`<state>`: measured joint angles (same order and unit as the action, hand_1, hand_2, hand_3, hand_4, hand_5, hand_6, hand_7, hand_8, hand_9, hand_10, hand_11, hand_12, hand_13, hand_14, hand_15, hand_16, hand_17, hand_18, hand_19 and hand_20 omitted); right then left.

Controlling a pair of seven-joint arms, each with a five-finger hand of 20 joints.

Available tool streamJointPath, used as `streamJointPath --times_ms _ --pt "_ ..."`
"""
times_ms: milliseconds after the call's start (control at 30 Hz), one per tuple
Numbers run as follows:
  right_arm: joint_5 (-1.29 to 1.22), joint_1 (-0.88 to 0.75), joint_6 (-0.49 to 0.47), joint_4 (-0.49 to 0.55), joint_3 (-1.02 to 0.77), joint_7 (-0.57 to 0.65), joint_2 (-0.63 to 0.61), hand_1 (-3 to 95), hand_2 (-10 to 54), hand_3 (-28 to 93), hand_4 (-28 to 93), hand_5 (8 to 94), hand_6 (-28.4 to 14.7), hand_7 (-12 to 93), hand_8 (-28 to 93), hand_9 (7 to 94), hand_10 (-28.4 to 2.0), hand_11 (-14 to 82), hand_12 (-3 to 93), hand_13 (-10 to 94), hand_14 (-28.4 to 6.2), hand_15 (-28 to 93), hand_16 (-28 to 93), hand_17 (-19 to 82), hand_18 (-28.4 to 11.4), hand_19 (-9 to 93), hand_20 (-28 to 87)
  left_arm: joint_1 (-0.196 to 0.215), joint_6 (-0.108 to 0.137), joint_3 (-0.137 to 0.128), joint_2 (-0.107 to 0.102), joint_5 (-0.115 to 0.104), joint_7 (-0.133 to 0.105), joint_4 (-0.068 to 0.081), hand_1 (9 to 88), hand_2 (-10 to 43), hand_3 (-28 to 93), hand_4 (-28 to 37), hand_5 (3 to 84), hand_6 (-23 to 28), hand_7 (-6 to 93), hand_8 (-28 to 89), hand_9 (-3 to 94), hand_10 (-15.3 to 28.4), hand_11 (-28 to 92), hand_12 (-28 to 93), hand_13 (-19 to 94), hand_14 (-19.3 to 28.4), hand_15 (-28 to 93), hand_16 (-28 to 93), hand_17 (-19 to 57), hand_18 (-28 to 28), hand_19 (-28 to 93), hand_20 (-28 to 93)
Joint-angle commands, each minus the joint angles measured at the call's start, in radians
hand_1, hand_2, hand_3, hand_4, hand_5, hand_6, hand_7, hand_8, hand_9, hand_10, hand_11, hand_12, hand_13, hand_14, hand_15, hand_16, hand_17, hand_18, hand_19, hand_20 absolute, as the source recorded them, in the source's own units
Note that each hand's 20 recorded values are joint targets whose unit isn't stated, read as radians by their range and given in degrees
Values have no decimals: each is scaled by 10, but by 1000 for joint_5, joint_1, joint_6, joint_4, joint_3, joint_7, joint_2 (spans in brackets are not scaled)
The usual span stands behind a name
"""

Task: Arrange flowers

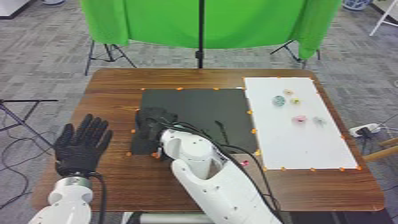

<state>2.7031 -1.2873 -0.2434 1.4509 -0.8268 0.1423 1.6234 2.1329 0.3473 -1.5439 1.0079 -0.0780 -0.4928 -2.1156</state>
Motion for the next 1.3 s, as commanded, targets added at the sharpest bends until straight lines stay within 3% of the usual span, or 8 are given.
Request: streamJointPath --times_ms 33,267,367,667,867,933,1133,1300 --pt "-1 -1 9 31 9 7 -20 499 -95 832 -283 626 -14 295 -180 627 -145 293 189 574 -128 722 319 331 -240 932 569 8 -6 8 12 -7 11 11 268 173 767 -283 480 110 130 -103 419 164 257 92 302 162 423 -99 -86 141 390 121" --pt "24 -8 12 36 19 1 -21 452 -95 854 -283 620 -19 278 -172 618 -149 293 191 567 -140 759 266 327 -243 932 581 -7 -6 15 14 1 23 16 273 168 766 -283 480 110 132 -103 418 164 257 91 302 162 423 -99 -86 142 391 122" --pt "17 -6 -4 46 26 25 -26 449 -95 854 -283 619 -20 275 -171 617 -151 293 191 566 -141 761 265 326 -244 932 585 -6 0 15 17 26 23 17 273 167 766 -283 479 110 131 -103 418 164 257 92 302 163 423 -99 -86 142 391 121" --pt "-151 -11 22 164 -5 105 -79 429 -95 844 -283 575 -36 205 -149 580 -163 272 185 558 -149 769 264 326 -250 932 594 19 -4 -7 47 20 47 9 275 165 765 -283 479 110 131 -103 417 164 257 92 302 162 424 -99 -86 142 391 121" --pt "-307 -20 14 334 -152 221 -226 389 -95 827 -283 527 -51 174 -136 533 -178 249 179 526 -163 771 255 320 -255 932 608 35 -6 -31 72 20 58 10 274 165 763 -283 479 110 131 -103 417 164 257 91 302 162 422 -99 -86 142 391 121" --pt "-352 -43 30 382 -215 272 -299 379 -95 819 -283 517 -58 162 -131 523 -183 240 177 514 -170 766 248 314 -256 932 606 51 -7 -40 77 18 53 2 274 165 764 -283 479 110 130 -103 417 164 256 91 302 162 422 -99 -86 142 391 121" --pt "-251 -172 -10 495 -410 298 -541 379 -95 804 -283 500 -68 143 -118 495 -195 196 167 485 -179 738 215 298 -255 927 574 80 -11 -58 73 18 37 -13 274 166 763 -283 478 110 129 -103 417 164 256 92 302 162 420 -99 -86 142 390 121" --pt "-209 -291 -42 526 -543 343 -640 395 -95 802 -283 486 -70 136 -116 473 -194 162 159 465 -179 710 185 283 -252 910 543 89 -10 -64 76 13 25 -17 273 166 764 -283 478 109 130 -103 417 163 256 92 302 162 419 -98 -85 141 389 120"
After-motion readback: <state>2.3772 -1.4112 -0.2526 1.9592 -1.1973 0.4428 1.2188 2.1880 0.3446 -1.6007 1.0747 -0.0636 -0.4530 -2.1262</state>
